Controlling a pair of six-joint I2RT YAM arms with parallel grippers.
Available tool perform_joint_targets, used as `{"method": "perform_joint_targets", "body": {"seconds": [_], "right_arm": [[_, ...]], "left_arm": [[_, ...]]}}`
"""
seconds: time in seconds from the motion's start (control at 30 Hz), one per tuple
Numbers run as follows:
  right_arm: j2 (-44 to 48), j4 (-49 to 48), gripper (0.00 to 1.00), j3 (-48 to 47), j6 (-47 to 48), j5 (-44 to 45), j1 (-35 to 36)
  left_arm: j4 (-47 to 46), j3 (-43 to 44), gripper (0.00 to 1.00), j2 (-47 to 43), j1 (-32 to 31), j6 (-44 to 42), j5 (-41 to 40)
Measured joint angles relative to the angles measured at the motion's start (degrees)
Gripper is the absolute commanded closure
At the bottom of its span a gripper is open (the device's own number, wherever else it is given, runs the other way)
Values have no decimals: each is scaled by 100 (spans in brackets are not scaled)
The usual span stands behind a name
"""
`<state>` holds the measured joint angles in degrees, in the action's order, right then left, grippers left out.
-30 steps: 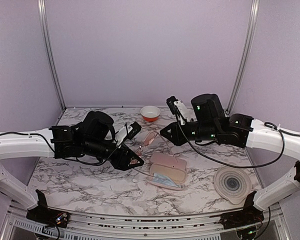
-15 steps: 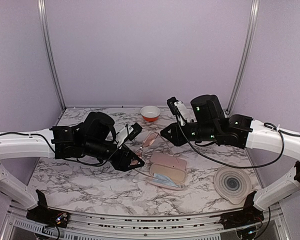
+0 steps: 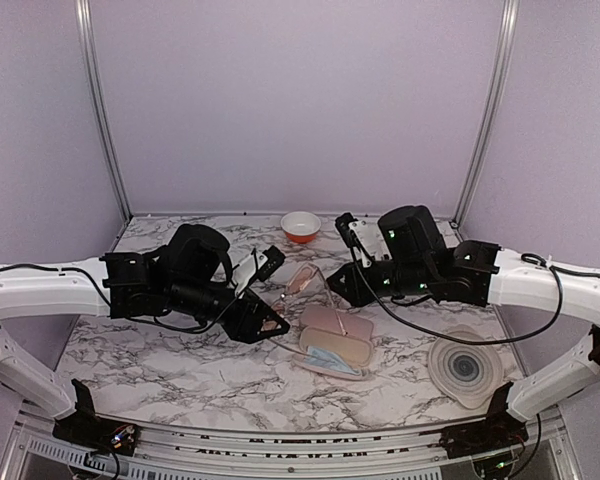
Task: Organize the sunglasses
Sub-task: Fold the left temple of the sunglasses with the sunglasses, then fold the right temple of the sunglasses with the sunglasses.
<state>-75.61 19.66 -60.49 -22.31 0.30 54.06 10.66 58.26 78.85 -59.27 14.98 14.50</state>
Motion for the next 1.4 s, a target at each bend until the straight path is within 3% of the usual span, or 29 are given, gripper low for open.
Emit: {"method": "perform_joint_targets", "body": {"seconds": [0.5,1.1,1.4], "right_arm": [[-66,-487,84,0,-70,-901,70],[-190,-638,84,0,-177,-1108,133],[83,-621,80,2,-168,-675,151]], "left_arm": [[-48,9,70,87,-11,2,-2],[-149,13,71,101,-11,39,-116],[-267,17,71,101,-37,186,-610]]}}
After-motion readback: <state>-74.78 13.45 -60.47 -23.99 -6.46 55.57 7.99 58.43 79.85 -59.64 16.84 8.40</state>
